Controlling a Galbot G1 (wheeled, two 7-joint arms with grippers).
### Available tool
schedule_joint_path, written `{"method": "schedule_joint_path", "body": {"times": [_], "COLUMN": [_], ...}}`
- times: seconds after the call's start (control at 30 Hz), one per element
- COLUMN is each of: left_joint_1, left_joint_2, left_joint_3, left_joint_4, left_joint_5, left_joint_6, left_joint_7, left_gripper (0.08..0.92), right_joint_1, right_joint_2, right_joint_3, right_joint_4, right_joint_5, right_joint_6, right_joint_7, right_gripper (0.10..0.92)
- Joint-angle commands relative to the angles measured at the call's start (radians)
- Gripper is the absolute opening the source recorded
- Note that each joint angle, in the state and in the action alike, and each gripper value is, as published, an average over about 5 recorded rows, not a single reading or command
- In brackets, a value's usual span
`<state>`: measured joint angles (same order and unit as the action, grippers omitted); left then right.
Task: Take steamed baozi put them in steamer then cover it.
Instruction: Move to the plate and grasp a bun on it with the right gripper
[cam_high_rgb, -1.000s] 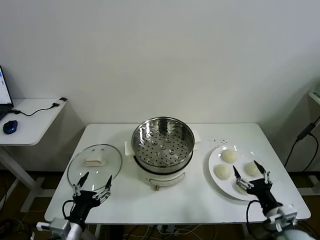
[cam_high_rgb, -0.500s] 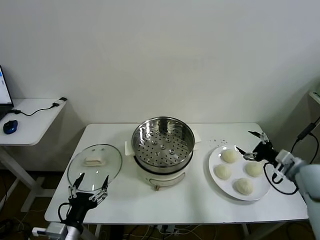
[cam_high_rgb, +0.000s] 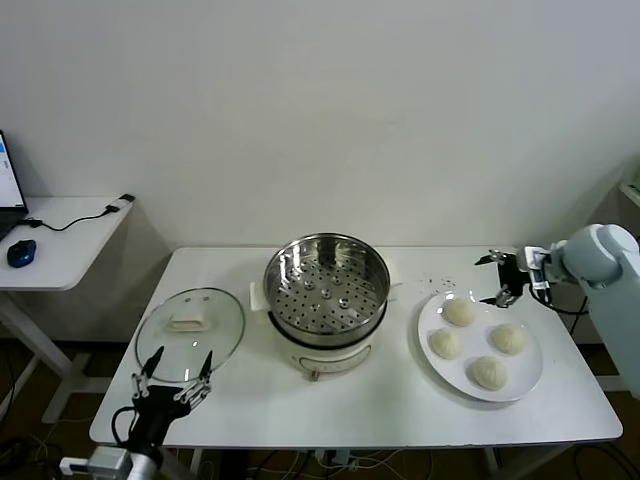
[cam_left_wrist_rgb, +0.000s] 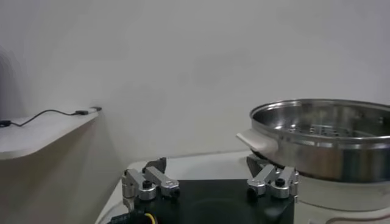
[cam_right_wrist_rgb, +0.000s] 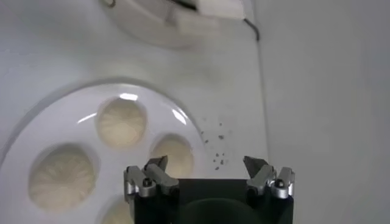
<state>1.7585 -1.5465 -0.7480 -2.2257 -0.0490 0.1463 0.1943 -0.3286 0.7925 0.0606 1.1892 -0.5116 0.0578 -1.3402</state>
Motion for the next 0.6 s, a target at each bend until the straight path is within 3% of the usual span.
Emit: {"method": "schedule_joint_path", "body": {"times": [0.03,0.6], "left_joint_1": [0.007,0.013], "left_joint_2": [-0.005,-0.003], "left_joint_3": [-0.012,-0.028], "left_joint_4": [-0.002,-0.002], "left_joint_5": [0.001,-0.003], "left_joint_6": [-0.004,-0.003], "left_joint_7": [-0.003,0.002], "left_gripper": [0.823,0.823], "right_joint_1": [0.204,0.101], "right_joint_2": [0.064,0.210], "right_joint_3": [-0.210,-0.068], "right_joint_4": [-0.219,-0.346], "right_joint_5": [-0.107,-0.271], "right_joint_6": [0.095,0.124], "right_joint_7": [-0.108,0.017], "right_gripper": [0.823,0.823]}}
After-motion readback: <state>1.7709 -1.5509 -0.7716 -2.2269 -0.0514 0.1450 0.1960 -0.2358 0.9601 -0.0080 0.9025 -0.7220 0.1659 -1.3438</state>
